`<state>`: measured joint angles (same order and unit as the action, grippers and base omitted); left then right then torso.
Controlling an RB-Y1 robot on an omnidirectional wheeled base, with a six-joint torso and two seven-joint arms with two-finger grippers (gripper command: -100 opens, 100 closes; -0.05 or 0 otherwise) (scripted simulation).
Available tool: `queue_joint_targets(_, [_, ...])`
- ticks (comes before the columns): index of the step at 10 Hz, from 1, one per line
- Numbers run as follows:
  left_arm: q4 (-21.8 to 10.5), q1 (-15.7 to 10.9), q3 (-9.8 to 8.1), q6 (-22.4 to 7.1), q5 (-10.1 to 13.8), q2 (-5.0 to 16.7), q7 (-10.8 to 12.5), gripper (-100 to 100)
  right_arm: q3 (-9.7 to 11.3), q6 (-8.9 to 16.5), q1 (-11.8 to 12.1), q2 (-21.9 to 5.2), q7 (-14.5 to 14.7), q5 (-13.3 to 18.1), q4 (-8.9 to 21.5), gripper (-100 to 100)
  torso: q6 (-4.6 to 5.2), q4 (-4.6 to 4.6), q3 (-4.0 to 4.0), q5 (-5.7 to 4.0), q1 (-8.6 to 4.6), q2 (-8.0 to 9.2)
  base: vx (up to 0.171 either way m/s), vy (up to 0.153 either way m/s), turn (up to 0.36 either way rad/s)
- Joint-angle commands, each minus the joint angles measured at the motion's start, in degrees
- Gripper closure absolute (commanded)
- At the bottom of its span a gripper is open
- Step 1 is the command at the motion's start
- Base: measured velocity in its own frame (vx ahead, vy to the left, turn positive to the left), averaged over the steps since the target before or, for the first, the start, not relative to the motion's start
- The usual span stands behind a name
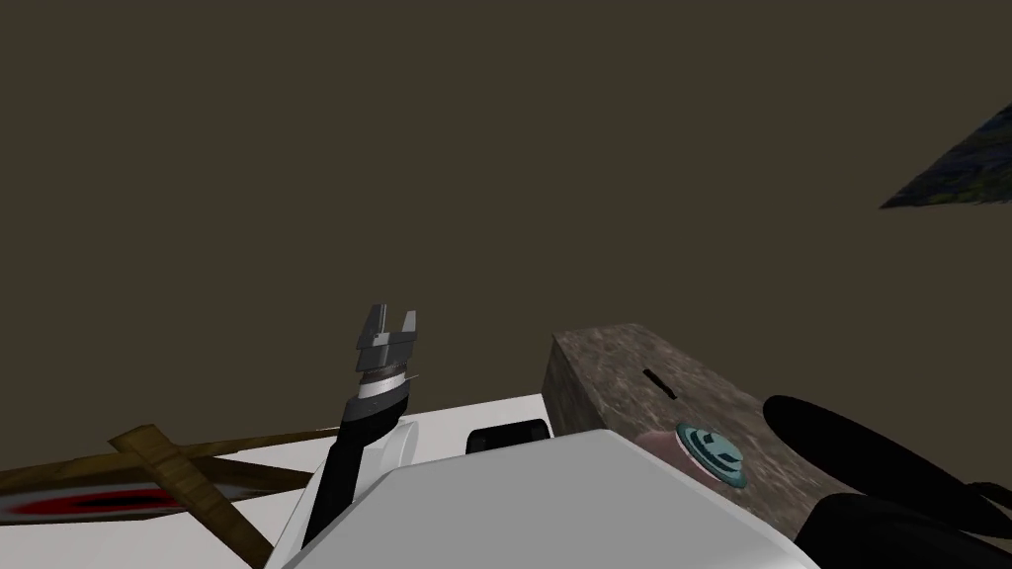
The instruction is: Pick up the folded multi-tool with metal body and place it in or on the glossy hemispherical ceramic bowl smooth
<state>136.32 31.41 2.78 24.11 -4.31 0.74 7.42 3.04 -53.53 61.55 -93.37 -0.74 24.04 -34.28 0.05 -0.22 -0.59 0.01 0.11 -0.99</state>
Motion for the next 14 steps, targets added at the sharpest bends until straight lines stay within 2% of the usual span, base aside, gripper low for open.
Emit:
queue_joint_targets(1, [0.00,0.00,0.00,0.00,0.00,0.00,0.00,0,0.21,-1.48,-1.32,0.65,-0.13,1.61,2.33,100,0.00,0.00,0.00,0.00,0.00,0.00,0.107,-0.022,0.023])
queue_joint_targets(2, [0.00,0.00,0.00,0.00,0.00,0.00,0.00,0,0.21,-1.48,-1.32,0.65,-0.13,1.61,2.33,100,0.03,0.04,0.09,0.00,0.01,0.16,0.057,-0.022,0.007])
queue_joint_targets(5, [0.00,-0.01,0.00,0.00,0.00,0.00,0.00,0,-0.35,-3.55,-2.00,1.79,-0.35,4.09,5.91,100,0.10,0.10,0.24,-0.02,0.01,0.39,0.088,-0.018,0.013])
queue_joint_targets(7, [0.00,-0.01,0.00,0.00,0.00,0.00,0.00,0,-0.51,-4.13,-2.21,2.15,-0.38,4.78,6.94,100,0.08,0.08,0.20,-0.04,-0.01,0.33,0.100,-0.033,0.012])
queue_joint_targets(8, [0.00,-0.01,0.00,0.00,0.00,0.00,0.00,0,-0.49,-3.81,-1.98,1.91,-0.35,4.35,6.40,100,0.06,0.08,0.19,-0.04,-0.07,0.31,0.047,-0.022,0.008])
queue_joint_targets(9, [0.00,-0.01,0.00,0.00,0.00,0.00,0.00,0,-0.48,-3.92,-2.04,1.92,-0.38,4.44,6.55,-100,0.06,0.10,0.26,-0.06,-0.02,0.46,0.008,-0.004,0.003])
queue_joint_targets(13, [0.00,-0.02,0.00,0.00,0.00,0.00,0.00,0,-0.49,-3.91,-2.04,1.90,-0.38,4.43,6.53,-100,0.09,0.18,0.43,-0.03,0.07,0.72,0.000,0.000,0.000])
queue_joint_targets(14, [0.00,-0.02,0.00,0.00,0.00,0.00,0.00,0,-0.49,-3.91,-2.04,1.90,-0.38,4.43,6.53,0,0.09,0.18,0.43,-0.03,0.07,0.72,0.000,0.000,0.000])
